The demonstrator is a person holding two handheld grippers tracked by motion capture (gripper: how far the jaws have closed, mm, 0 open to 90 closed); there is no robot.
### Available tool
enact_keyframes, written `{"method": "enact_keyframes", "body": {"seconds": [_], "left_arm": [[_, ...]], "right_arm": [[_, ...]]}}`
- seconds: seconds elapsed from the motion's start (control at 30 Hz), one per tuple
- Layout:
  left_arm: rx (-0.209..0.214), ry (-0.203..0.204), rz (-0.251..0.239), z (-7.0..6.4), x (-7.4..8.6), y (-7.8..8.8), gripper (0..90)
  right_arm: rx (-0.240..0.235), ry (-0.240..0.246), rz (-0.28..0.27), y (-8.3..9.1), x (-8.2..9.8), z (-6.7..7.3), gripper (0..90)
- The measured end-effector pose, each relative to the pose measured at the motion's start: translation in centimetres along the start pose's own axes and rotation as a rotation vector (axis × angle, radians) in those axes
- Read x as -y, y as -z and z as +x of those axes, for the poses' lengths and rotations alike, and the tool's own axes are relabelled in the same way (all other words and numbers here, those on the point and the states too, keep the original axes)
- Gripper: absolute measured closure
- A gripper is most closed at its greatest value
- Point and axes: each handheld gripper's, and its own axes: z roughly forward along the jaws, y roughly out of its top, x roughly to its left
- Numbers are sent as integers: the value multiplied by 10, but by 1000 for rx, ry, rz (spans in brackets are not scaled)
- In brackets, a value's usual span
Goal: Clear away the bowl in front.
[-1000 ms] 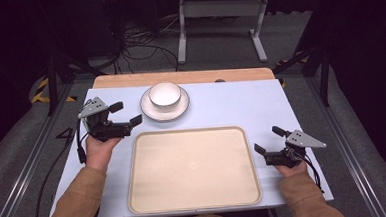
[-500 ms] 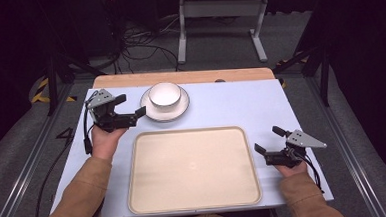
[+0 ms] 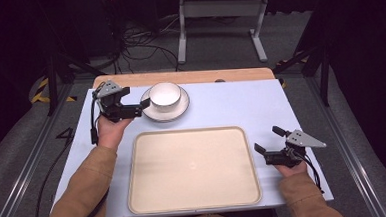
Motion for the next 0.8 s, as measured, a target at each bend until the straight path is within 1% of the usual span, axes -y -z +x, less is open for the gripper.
{"method": "enact_keyframes", "body": {"seconds": [0.07, 0.1, 0.17, 0.27, 0.3, 0.43, 0.53, 0.6, 0.67, 0.7, 0.8], "left_arm": [[-7, 4, 5, 5, -3, -5, 66], [-7, 4, 5, 5, -3, -5, 66], [-11, 18, -2, 8, -4, -8, 66], [-13, 39, -6, 12, -6, -13, 66], [-14, 40, -11, 12, -7, -15, 66], [-17, 42, -2, 12, -9, -20, 66], [-26, 39, 17, 12, -12, -24, 67], [-36, 68, 46, 12, -14, -27, 81], [-33, 107, 65, 13, -15, -29, 80], [-34, 115, 66, 14, -15, -31, 80], [-60, 119, 64, 15, -16, -34, 81]], "right_arm": [[2, -4, -2, 0, 0, 0, 13], [2, -4, -2, 0, 0, 0, 13], [6, -13, -4, 1, 0, 0, 13], [8, -15, -5, 1, 0, -1, 12], [8, -15, -4, 1, 0, -1, 13], [6, -16, -3, 1, 0, 0, 13], [6, -18, -3, 1, 0, -1, 13], [5, -17, -3, 0, 0, -1, 13], [5, -14, -2, 0, 0, -1, 13], [2, -15, -3, 0, 0, -1, 13], [0, -17, -4, 0, 0, -1, 13]]}}
